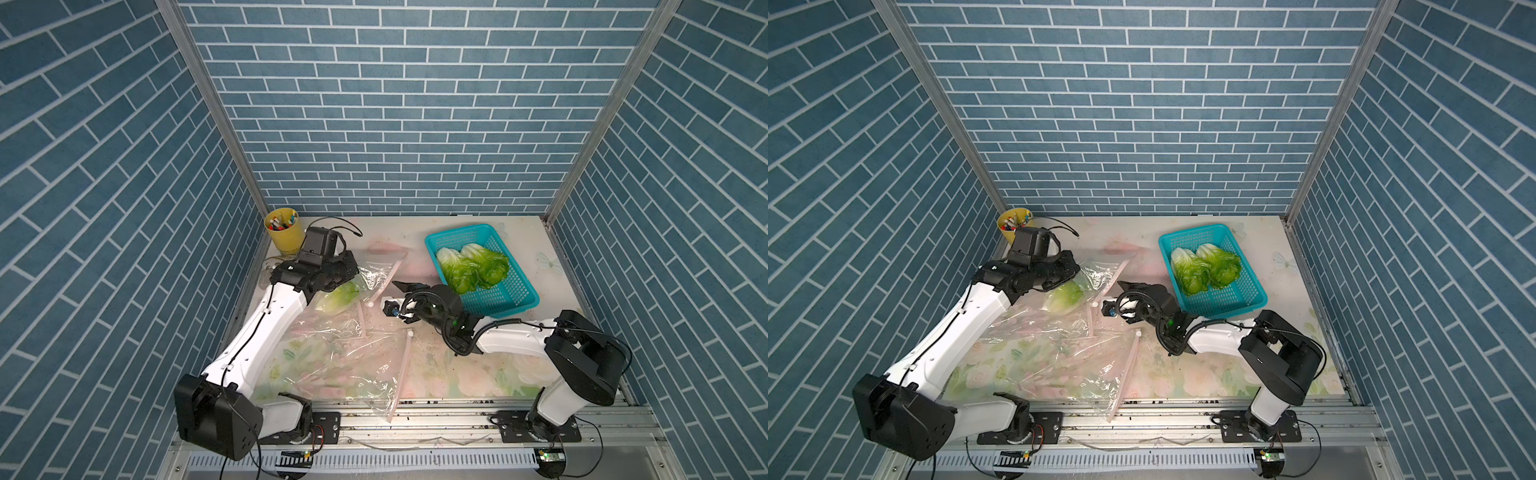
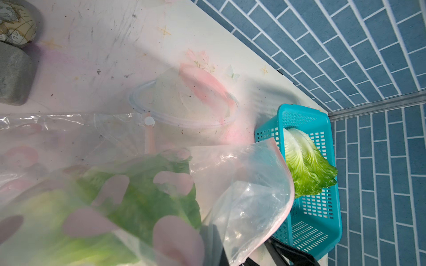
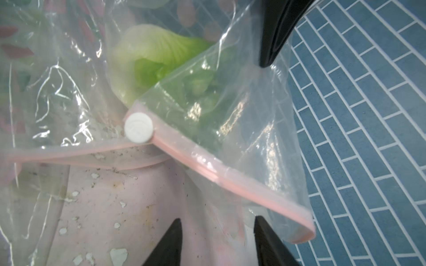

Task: Open the zip-top bag and take out the chinese cabbages
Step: Adjust the zipper food storage bag at the center of the board.

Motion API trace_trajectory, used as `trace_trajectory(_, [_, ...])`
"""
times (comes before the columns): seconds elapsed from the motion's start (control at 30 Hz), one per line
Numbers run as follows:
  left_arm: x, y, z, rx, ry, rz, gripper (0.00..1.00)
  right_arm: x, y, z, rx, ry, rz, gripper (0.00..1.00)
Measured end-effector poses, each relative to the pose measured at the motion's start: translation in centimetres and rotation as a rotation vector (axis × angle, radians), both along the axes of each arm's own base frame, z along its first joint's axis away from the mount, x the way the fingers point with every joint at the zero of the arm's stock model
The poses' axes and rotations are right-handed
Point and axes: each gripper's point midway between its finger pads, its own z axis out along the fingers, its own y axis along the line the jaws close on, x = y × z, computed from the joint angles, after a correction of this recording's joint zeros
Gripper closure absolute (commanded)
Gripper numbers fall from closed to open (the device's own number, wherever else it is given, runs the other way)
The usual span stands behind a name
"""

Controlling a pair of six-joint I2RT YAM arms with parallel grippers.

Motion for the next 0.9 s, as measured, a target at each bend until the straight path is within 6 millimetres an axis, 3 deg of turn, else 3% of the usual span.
trace_trajectory(0.17, [-0.1, -0.2, 0.0, -0.005, 0.003, -0.016, 1.00, -0.2, 0.2, 0.5, 0.004, -0.027, 0.004, 0.40])
trace_trajectory(0.47, [-0.3, -0.5, 0.0, -0.012, 0.005, -0.036, 1.00, 0.8, 1.9, 1.0, 0.007, -0.048, 0.012, 0.52])
trace_trajectory(0.53, [-0.3, -0.5, 0.0, -0.011, 0.004, -0.037, 1.00, 1.0, 2.3, 0.9, 0.006, -0.047, 0.012, 0.59])
trace_trajectory(0.73, [-0.5, -0.6, -0.1, -0.005, 0.007, -0.054, 1.00, 1.3, 3.0, 0.6, 0.003, -0.045, 0.020, 1.00])
trace_trajectory(0.9, [-0.7, -0.7, -0.2, -0.007, 0.002, -0.068, 1.00, 1.3, 3.1, 1.0, 0.016, -0.044, 0.022, 1.00])
